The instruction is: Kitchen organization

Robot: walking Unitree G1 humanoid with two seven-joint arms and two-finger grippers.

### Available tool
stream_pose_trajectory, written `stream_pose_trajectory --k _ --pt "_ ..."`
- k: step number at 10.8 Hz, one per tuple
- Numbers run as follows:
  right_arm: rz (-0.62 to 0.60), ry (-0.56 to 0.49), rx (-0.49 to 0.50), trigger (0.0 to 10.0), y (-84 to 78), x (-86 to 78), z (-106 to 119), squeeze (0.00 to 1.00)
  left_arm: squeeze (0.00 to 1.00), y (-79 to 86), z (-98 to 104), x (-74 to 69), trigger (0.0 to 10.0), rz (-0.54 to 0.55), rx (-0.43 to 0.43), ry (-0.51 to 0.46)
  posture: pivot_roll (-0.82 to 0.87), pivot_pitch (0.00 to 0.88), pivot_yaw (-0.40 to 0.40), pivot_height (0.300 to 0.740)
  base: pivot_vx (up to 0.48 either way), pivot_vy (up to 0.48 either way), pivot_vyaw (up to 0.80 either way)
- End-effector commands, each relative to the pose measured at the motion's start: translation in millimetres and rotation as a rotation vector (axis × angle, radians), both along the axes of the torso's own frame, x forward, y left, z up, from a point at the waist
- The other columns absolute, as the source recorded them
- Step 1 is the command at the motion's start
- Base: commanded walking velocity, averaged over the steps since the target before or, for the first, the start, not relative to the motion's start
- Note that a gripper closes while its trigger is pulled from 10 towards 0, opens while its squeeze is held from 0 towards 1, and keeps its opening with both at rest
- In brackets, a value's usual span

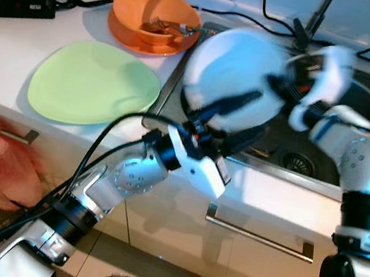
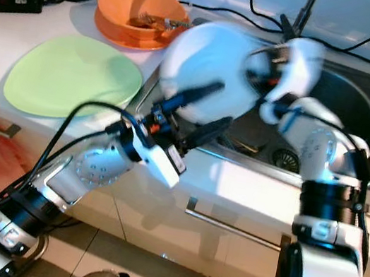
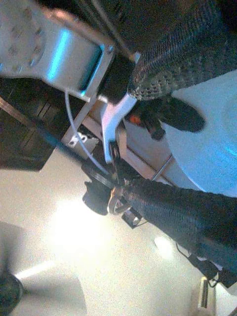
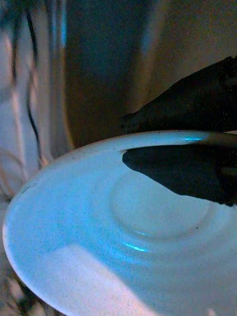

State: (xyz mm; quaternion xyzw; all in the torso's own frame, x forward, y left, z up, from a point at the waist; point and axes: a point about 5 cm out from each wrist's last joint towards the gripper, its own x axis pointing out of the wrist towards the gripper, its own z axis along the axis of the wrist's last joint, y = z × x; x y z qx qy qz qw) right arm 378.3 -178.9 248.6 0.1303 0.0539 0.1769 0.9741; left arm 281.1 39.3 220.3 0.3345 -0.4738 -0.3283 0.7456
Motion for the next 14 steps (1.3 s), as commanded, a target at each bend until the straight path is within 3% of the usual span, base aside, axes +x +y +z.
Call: stream_pose_trajectory --k 1,4,5,8,9,10,12,13,14 --pt "-0.055 -0.076 0.016 0.0 -5.7 3.2 16 0.00 1.00 -2.8 8 -1.6 10.0 -0.019 -0.022 -0.001 0.08 0.113 -0.029 0.740 0.000 0.000 0.00" --pt "-0.184 -0.114 -0.017 0.0 -19.1 13.1 8 0.00 1.00 1.2 -2 7.4 10.0 0.011 -0.056 0.225 0.09 0.122 -0.028 0.740 0.000 0.000 0.00" --pt "-0.214 -0.076 -0.103 0.0 -28.6 16.6 -9 0.00 1.00 11.7 -18 24.4 10.0 0.107 -0.101 0.460 0.10 0.130 -0.025 0.740 0.000 0.000 0.00" --pt "-0.264 0.003 -0.268 0.0 -44.9 18.8 -39 0.00 1.00 22.8 -13 30.6 10.0 0.152 -0.192 0.641 0.11 0.138 -0.020 0.740 0.000 0.000 0.00" --pt "-0.271 0.017 -0.289 1.9 -46.0 19.5 -45 0.00 1.00 24.6 -11 30.0 10.0 0.155 -0.195 0.665 0.14 0.139 -0.021 0.740 0.000 0.000 0.00" --pt "-0.265 0.057 -0.333 10.0 -45.9 20.0 -57 0.00 1.00 28.2 -12 27.9 10.0 0.159 -0.184 0.742 0.15 0.141 -0.021 0.740 0.000 0.000 0.00" --pt "-0.241 0.079 -0.414 10.0 -43.0 20.9 -67 0.00 0.98 34.5 -23 25.2 10.0 0.174 -0.129 0.894 0.17 0.141 -0.020 0.740 0.000 0.000 0.00" --pt "-0.227 0.095 -0.434 10.0 -41.5 20.8 -71 0.00 0.42 36.0 -28 23.4 10.0 0.161 -0.107 0.991 0.17 0.140 -0.018 0.740 0.000 0.000 0.00" --pt "-0.212 0.105 -0.442 10.0 -39.7 20.8 -74 0.00 0.22 36.3 -30 22.2 10.0 0.150 -0.063 1.024 0.18 0.138 -0.015 0.740 0.000 0.000 0.00"
